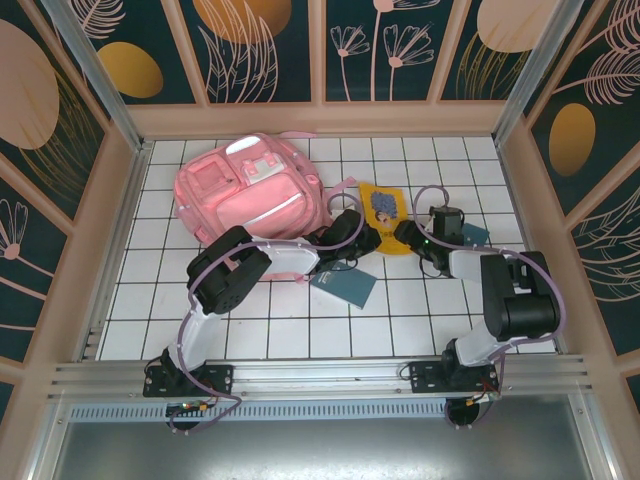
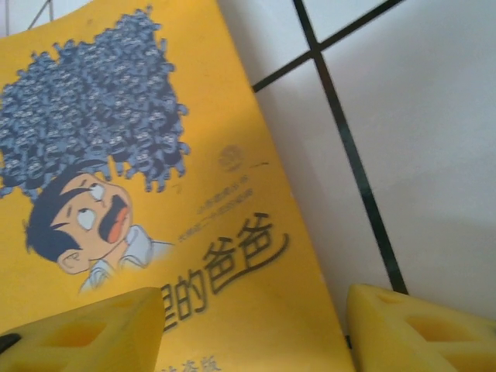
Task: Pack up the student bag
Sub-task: Pick up the book at the center of the table.
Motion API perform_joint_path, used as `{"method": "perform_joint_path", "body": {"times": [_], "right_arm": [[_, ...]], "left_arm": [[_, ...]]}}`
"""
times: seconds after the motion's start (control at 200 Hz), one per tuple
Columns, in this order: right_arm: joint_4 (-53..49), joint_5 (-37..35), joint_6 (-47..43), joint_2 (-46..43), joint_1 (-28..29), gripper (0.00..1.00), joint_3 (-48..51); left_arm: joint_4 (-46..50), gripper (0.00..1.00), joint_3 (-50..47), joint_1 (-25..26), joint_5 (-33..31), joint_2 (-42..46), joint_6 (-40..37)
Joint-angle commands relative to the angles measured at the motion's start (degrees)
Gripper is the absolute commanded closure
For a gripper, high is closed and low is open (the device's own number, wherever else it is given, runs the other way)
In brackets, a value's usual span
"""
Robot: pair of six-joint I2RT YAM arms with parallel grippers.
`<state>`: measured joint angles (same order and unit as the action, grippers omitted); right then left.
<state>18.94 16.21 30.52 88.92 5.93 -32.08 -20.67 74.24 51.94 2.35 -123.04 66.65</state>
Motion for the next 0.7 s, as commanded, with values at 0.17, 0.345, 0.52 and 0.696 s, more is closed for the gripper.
{"method": "perform_joint_path", "body": {"times": [0.17, 0.345, 0.52, 0.696], "right_arm": [[1.8, 10.6, 2.3, -9.3, -0.8, 0.27, 1.9], [7.3, 17.9, 5.6, -12.9, -2.4, 0.25, 4.1], [10.5, 22.9, 7.4, -13.2, -2.7, 0.24, 4.3], [13.5, 24.5, 9.5, -13.2, -3.2, 0.23, 5.4]], "left_arm": [[-13.6, 1.0, -7.3, -0.5, 6.0, 9.0, -6.7], [-18.6, 1.0, -13.0, -2.2, 10.9, 15.1, -10.0], [-21.9, 1.0, -16.3, -3.8, 15.7, 19.4, -10.1], [-23.5, 1.0, -18.0, -4.7, 17.7, 23.6, -9.6]]}}
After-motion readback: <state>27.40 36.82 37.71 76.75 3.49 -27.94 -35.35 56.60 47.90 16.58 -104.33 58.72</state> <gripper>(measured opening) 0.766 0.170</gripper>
